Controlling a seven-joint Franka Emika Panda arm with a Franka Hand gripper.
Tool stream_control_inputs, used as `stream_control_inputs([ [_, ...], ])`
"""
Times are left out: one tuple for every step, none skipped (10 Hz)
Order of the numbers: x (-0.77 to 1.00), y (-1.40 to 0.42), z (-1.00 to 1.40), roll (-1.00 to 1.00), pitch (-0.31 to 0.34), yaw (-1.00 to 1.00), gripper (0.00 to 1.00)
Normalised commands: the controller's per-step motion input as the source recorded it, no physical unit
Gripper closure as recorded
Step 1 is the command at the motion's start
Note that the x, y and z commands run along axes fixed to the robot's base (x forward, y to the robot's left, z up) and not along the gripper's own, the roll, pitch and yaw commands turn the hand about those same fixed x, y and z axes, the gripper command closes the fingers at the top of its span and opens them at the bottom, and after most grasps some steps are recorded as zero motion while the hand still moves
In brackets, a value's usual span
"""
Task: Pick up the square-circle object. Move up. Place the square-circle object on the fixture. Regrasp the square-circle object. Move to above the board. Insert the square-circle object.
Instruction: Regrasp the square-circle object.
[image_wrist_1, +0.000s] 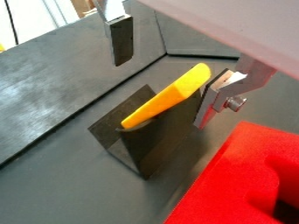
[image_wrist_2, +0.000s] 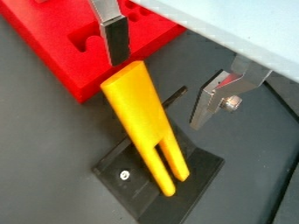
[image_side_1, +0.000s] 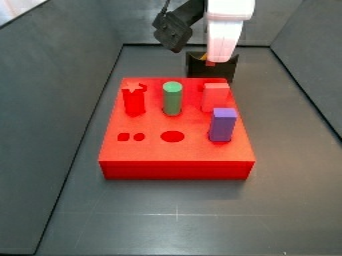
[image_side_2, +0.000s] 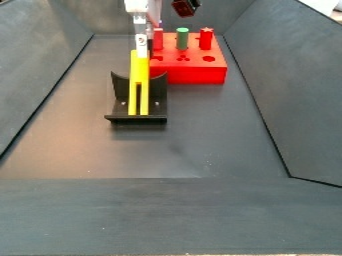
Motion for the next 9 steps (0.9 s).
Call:
stream_control_inputs([
  [0.36, -0.01, 0.0, -0.02, 0.215, 0.05, 0.0],
  [0.29, -0.01, 0.0, -0.02, 0.216, 0.05, 0.0],
  [0.23, -0.01, 0.0, -0.03, 0.218, 0.06, 0.0],
  [0.17, -0.01, 0.0, -0.03, 0.225, 0.06, 0.0],
  [0.13, -0.01, 0.0, -0.03, 0.229, 0.06, 0.0],
  [0.09, -0.02, 0.01, -0.03, 0.23, 0.06, 0.0],
  [0.08, -0.01, 0.0, -0.04, 0.216, 0.06, 0.0],
  [0.09, -0.01, 0.0, -0.04, 0.21, 0.06, 0.0],
  [0.09, -0.01, 0.0, -0.04, 0.209, 0.06, 0.0],
])
